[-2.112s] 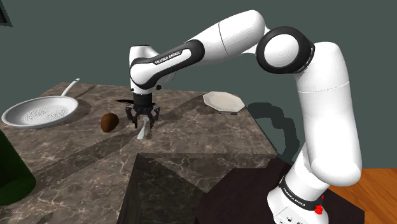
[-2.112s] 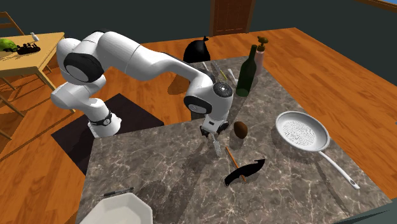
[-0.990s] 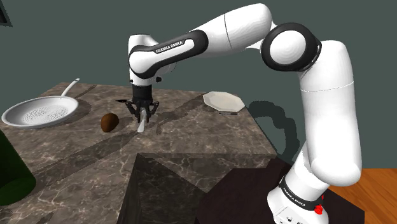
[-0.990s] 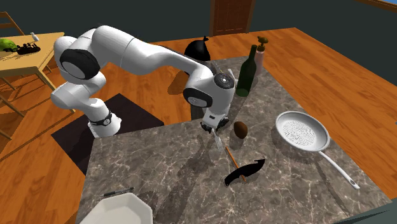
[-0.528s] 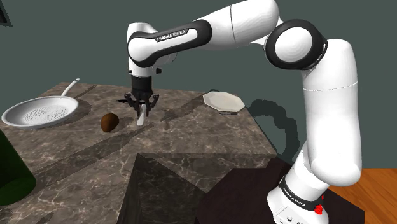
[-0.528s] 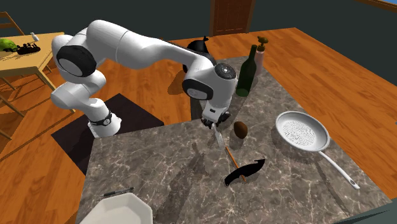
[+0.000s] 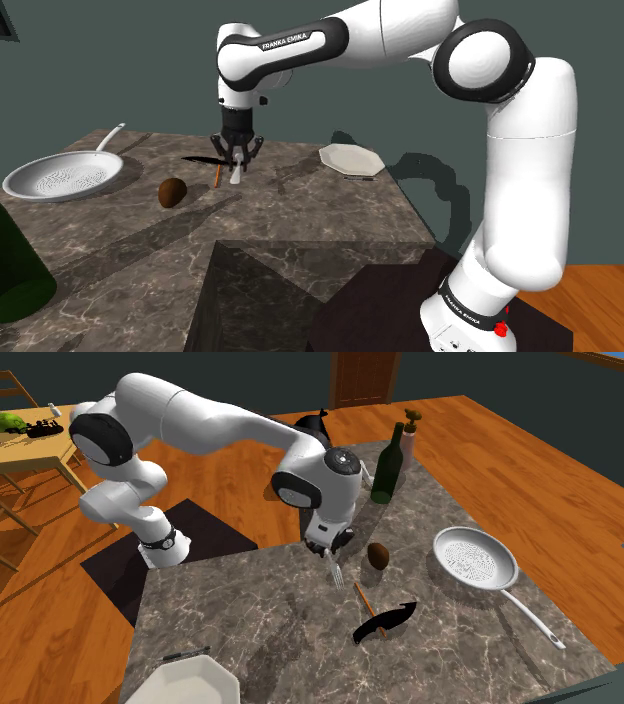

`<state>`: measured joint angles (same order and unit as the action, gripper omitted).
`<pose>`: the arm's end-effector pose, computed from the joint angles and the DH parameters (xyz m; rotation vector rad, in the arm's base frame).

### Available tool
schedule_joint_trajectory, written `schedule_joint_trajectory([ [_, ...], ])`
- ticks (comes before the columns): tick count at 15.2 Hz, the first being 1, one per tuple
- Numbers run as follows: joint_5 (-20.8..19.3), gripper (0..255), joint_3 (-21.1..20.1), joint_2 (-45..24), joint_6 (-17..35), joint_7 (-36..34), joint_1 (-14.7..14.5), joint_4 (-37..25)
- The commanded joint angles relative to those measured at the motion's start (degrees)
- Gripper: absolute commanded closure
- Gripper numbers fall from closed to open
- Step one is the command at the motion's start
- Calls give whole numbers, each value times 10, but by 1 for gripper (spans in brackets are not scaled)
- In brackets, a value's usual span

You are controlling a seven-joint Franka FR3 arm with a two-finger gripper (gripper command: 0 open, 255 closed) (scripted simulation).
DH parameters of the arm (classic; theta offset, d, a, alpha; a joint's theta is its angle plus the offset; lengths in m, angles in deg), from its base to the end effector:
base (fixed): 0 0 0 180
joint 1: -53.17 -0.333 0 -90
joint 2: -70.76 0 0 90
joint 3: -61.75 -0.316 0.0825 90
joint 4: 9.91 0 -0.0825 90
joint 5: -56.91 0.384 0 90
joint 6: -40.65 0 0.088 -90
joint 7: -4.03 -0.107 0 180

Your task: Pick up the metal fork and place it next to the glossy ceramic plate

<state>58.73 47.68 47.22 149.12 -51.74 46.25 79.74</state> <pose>0.6275 0.2214 0.4078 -2.9248 0.9602 0.2075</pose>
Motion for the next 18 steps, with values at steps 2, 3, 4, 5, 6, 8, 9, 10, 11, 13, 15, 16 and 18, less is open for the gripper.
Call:
schedule_joint_trajectory([
  [2, 10, 255, 7, 38, 13, 35, 27, 54],
  [3, 12, 255, 10, 49, 16, 48, 36, 69],
  [4, 15, 255, 14, 59, 19, 60, 45, 83],
  [5, 17, 255, 17, 69, 21, 73, 54, 96],
  [6, 19, 255, 21, 78, 23, 86, 62, 108],
  [8, 23, 255, 30, 96, 26, 111, 79, 131],
  [9, 24, 255, 34, 103, 27, 124, 87, 141],
  [10, 25, 255, 39, 111, 28, 137, 95, 150],
  [11, 26, 255, 43, 117, 29, 150, 103, 158],
  [13, 28, 255, 54, 129, 30, 176, 118, 173],
  [15, 28, 255, 64, 140, 30, 202, 133, 186],
  [16, 28, 255, 70, 144, 29, 215, 141, 191],
  [18, 28, 255, 81, 151, 28, 241, 156, 199],
])
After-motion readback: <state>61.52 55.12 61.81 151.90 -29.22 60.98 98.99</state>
